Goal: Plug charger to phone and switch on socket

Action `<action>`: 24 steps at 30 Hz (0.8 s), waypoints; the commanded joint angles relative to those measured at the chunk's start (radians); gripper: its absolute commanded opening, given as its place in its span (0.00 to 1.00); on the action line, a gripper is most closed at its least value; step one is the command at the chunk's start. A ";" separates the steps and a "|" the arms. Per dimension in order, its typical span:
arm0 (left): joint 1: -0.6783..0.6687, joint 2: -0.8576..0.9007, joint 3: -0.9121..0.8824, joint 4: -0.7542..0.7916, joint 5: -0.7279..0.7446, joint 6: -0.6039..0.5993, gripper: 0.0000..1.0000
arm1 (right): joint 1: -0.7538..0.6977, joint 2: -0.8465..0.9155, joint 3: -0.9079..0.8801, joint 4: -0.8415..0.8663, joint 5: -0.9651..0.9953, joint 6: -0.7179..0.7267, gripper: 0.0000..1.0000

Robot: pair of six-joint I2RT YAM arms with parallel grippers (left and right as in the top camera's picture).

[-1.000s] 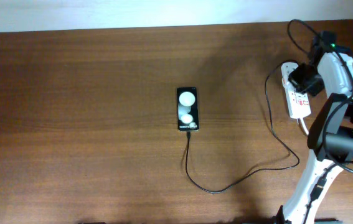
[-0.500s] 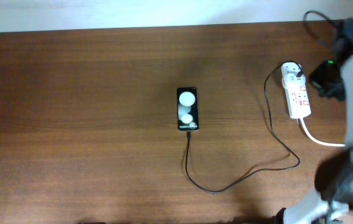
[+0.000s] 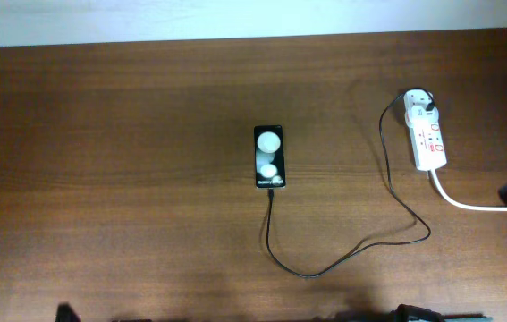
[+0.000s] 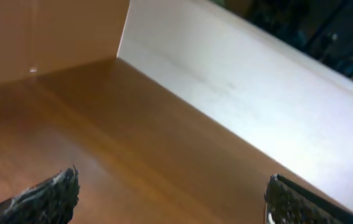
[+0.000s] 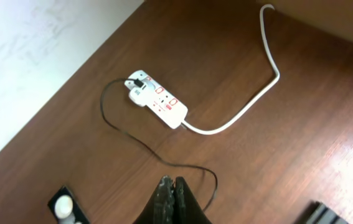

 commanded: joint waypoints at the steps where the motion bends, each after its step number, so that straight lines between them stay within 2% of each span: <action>1: 0.004 -0.002 -0.167 0.154 -0.006 -0.008 0.99 | -0.001 -0.033 0.004 -0.026 -0.006 -0.010 0.04; 6: 0.004 -0.002 -0.422 0.391 -0.005 -0.008 1.00 | -0.001 -0.055 0.004 -0.090 -0.006 -0.010 0.04; 14: 0.004 -0.002 -0.878 0.950 0.068 0.004 1.00 | 0.016 -0.057 0.004 -0.142 -0.006 -0.010 0.04; 17: 0.004 -0.002 -0.999 1.126 0.138 0.124 0.99 | 0.081 -0.064 0.004 -0.146 -0.006 -0.078 0.04; 19: 0.004 -0.002 -1.062 1.196 0.174 0.142 0.99 | 0.136 -0.074 0.004 -0.153 -0.006 -0.089 0.04; 24: 0.004 0.010 -1.106 1.192 0.173 0.141 0.99 | 0.198 -0.124 0.004 -0.156 -0.006 -0.115 0.04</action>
